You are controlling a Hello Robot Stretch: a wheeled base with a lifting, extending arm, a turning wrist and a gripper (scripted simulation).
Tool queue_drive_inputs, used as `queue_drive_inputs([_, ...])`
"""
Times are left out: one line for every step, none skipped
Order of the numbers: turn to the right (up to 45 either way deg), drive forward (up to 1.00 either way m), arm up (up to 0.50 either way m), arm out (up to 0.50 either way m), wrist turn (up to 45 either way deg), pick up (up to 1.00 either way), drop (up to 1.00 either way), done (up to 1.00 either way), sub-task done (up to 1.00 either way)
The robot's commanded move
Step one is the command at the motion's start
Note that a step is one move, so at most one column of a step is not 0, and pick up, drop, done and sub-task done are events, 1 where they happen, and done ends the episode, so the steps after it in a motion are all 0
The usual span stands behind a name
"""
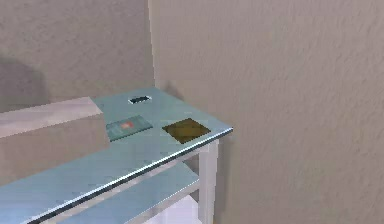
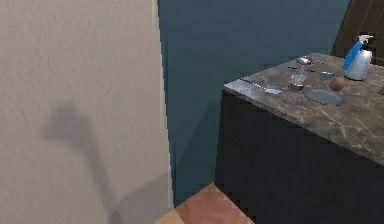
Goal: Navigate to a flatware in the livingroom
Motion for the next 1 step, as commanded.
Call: queue_drive_inputs([0.0, 0.00, 0.00, 0.00, 0.0, 0.00, 0.00, 1.00, 0.00])
